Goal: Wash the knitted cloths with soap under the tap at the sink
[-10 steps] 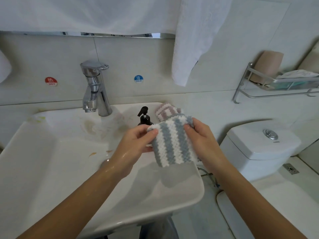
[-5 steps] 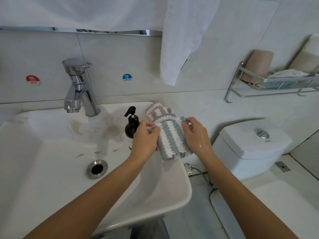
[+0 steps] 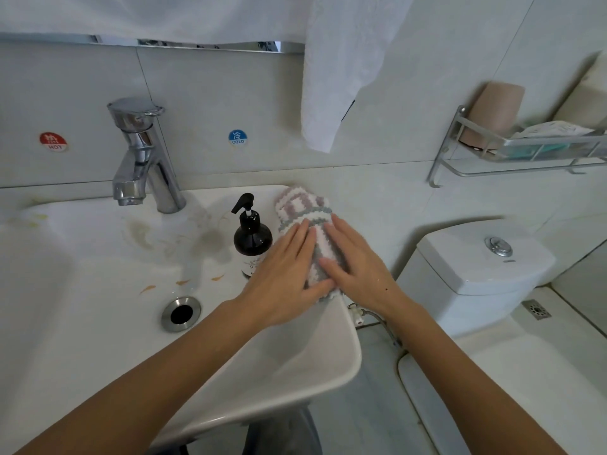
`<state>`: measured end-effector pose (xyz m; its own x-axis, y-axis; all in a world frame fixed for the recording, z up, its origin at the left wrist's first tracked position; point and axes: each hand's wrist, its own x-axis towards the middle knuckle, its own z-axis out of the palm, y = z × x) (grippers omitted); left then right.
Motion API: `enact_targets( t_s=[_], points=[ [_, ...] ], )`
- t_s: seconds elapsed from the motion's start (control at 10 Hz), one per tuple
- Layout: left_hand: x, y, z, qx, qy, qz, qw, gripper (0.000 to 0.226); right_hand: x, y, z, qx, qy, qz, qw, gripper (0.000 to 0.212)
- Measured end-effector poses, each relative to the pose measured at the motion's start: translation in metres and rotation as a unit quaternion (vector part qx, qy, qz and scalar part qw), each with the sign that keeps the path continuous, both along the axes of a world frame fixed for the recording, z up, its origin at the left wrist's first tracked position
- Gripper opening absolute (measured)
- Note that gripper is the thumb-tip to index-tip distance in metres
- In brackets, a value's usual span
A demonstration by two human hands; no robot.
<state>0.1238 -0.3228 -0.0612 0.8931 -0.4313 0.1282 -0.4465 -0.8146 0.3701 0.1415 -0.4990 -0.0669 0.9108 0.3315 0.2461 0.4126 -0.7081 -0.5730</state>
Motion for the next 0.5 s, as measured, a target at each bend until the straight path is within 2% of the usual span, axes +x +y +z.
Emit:
enact_targets(
  t_s=[0.1,0.2,0.3,0.4,0.5],
  points=[
    [0.005,0.004,-0.008,0.023,0.056,-0.014,0.998,0.092,-0.002,-0.005,-0.010,0.007,0.100,0.044,0.994,0.063],
    [0.007,0.005,-0.009,0.034,0.052,-0.019,0.998,0.092,-0.001,-0.005,-0.010,0.004,0.101,0.039,0.994,0.063],
    [0.006,0.007,-0.003,0.038,0.050,-0.019,0.998,0.091,-0.001,-0.005,-0.005,-0.012,0.091,0.029,0.995,0.064],
    [0.003,0.013,0.009,0.048,0.056,-0.014,0.997,0.088,-0.006,-0.005,0.005,-0.072,0.059,0.004,0.996,0.065],
    [-0.005,0.030,0.020,0.037,0.032,-0.010,0.999,0.081,-0.018,-0.001,0.024,-0.118,-0.013,-0.011,0.993,0.061]
  ],
)
